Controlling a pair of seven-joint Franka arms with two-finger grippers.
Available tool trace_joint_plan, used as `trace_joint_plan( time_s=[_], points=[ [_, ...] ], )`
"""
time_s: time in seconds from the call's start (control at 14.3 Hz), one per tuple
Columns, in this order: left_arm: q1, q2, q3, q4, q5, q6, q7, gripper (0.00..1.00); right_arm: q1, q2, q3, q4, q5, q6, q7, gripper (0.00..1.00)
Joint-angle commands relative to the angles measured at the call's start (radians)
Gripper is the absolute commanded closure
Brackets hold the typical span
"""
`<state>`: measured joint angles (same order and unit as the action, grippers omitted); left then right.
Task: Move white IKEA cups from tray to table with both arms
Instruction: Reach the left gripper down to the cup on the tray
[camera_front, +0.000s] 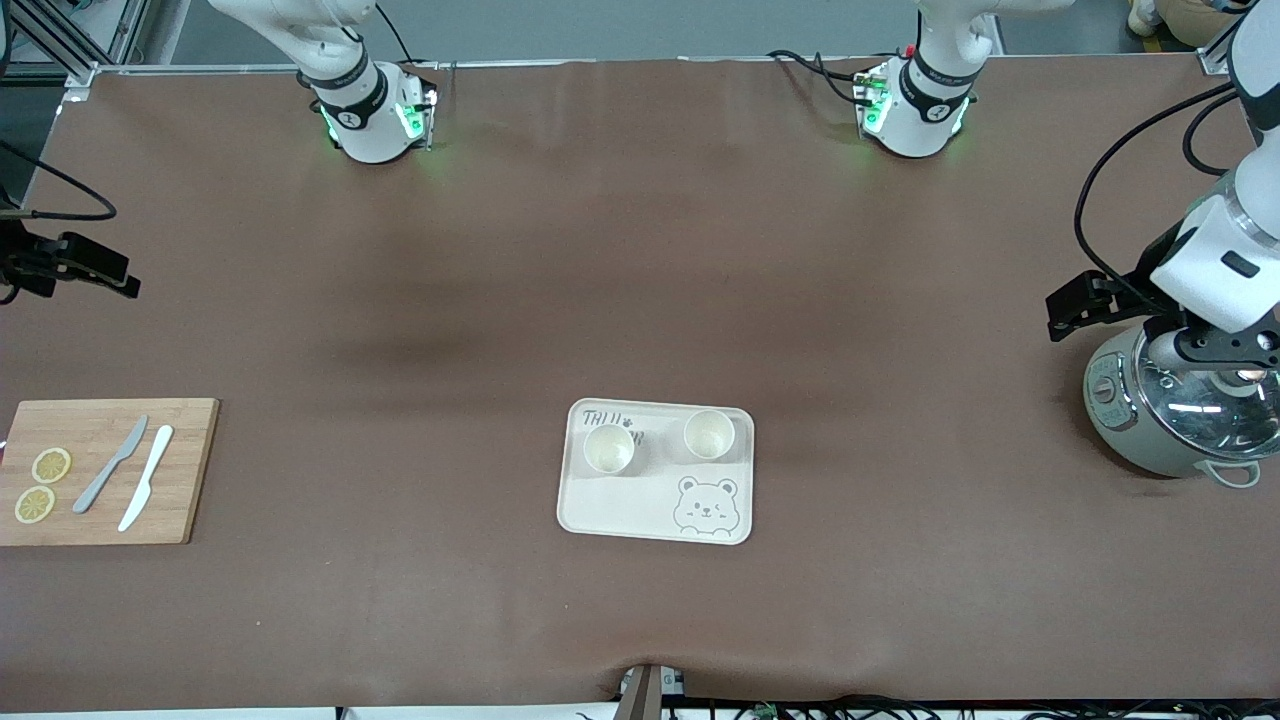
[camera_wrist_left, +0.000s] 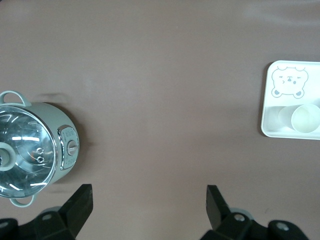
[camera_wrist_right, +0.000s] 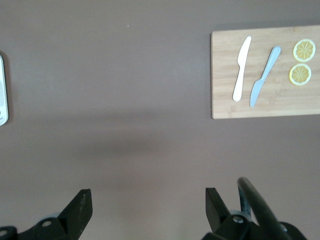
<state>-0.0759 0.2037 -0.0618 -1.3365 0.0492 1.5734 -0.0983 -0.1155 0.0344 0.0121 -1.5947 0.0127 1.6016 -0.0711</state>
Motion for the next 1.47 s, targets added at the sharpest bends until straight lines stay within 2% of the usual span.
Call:
trace_joint_plan(
  time_s=[0.0, 0.28, 0.42, 0.56, 0.7, 0.91, 1.05, 1.4],
  points=[
    [-0.011, -0.01, 0.007, -0.003, 0.006, -0.01, 0.019, 0.0, -0.009, -0.111, 0.009, -0.165, 0.009, 0.119, -0.007, 0.0],
    [-0.01, 0.02, 0.007, -0.006, -0.13, 0.014, 0.015, 0.0, -0.009, -0.163, 0.009, -0.261, 0.012, 0.208, -0.007, 0.0],
    [-0.031, 0.055, 0.007, -0.026, -0.138, 0.049, -0.003, 0.0, -0.009, -0.189, 0.011, -0.31, 0.018, 0.259, -0.006, 0.0],
    [-0.089, 0.088, 0.007, -0.024, -0.131, 0.066, -0.011, 0.0, -0.007, -0.252, 0.011, -0.423, 0.018, 0.369, -0.006, 0.0],
    [-0.131, 0.135, 0.007, -0.017, -0.138, 0.108, -0.087, 0.0, -0.007, -0.295, 0.011, -0.5, 0.018, 0.422, -0.006, 0.0],
    [-0.199, 0.251, 0.016, 0.035, -0.135, 0.272, -0.165, 0.0, -0.007, -0.304, 0.011, -0.527, 0.02, 0.475, -0.006, 0.0],
    [-0.217, 0.319, 0.019, 0.068, -0.132, 0.295, -0.167, 0.0, -0.007, -0.306, 0.011, -0.547, 0.019, 0.504, -0.006, 0.0],
    [-0.275, 0.394, 0.025, 0.068, -0.1, 0.346, -0.216, 0.0, -0.009, -0.311, 0.009, -0.561, 0.021, 0.518, -0.004, 0.0]
  ],
)
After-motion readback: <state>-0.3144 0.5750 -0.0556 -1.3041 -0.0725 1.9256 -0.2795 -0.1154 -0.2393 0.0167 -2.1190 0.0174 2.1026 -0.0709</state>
